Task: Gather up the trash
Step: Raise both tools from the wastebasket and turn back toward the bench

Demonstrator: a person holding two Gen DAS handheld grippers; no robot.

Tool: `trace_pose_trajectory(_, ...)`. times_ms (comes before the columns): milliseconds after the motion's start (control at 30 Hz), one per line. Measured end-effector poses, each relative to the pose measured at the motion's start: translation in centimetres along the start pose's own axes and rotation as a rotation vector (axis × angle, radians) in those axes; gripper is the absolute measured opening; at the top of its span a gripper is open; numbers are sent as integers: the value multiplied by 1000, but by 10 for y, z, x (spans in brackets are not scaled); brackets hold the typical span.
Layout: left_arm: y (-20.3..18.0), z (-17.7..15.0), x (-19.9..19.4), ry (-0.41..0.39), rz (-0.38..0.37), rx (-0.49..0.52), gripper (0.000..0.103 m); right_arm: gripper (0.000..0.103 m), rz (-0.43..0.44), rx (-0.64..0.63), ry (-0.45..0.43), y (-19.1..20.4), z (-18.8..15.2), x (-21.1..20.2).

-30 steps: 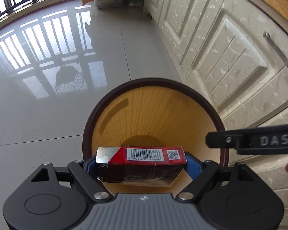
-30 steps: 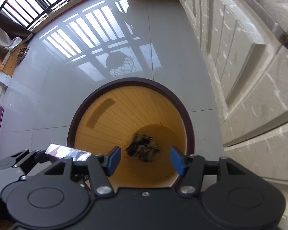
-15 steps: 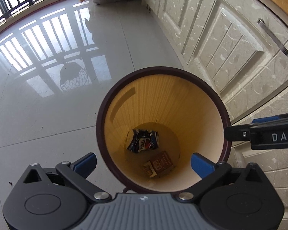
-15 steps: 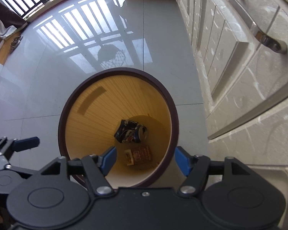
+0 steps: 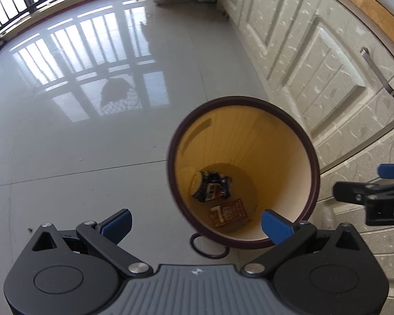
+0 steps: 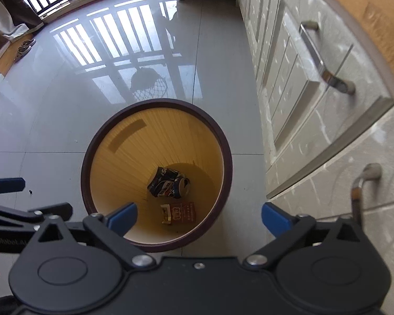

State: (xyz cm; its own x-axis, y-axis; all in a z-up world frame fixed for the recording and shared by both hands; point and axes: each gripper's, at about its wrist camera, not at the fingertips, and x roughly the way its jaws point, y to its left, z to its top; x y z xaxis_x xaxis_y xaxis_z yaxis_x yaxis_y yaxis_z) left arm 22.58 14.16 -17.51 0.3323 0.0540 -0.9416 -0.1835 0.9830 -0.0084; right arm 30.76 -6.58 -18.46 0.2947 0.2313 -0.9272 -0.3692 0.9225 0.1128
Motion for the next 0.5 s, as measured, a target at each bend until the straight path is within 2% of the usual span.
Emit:
trace_pose_trajectory(133, 7, -4, -16, -10, 29, -22, 103, 103, -6, -31, -1, 5, -1, -14)
trace_pose_trajectory(500, 13, -10, -66, -45, 46, -81, 103, 103, -26, -62, -23, 10, -9, -61)
